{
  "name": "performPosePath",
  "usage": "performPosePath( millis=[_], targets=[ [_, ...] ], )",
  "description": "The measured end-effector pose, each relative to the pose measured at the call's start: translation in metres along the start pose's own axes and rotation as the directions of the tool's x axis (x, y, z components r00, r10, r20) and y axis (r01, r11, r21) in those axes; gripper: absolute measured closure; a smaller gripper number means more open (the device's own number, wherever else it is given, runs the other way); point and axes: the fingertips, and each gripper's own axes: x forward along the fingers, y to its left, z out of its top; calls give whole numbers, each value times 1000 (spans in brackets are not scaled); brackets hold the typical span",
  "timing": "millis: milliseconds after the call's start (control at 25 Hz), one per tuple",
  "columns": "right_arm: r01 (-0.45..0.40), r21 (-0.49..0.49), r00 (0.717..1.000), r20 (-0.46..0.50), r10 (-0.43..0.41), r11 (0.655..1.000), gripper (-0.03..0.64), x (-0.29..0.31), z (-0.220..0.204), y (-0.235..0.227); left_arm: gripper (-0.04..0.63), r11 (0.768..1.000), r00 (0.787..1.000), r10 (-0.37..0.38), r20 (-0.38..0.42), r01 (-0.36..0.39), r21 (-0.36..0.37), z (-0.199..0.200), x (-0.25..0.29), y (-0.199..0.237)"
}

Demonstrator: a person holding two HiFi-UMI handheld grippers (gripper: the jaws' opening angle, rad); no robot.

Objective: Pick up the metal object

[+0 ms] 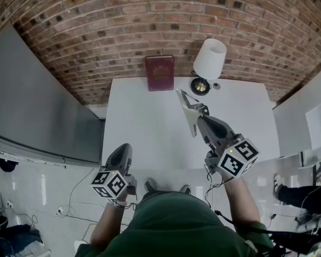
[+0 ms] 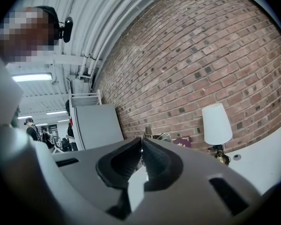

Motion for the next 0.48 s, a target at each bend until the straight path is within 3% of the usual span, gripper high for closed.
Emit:
performPosePath(
  millis=[480],
  targets=[
    [1,-23,1000,3,-1,1000,606,-7,2,4,577,1000,1000,-16,-1,16,3,0,4,-5]
  ],
)
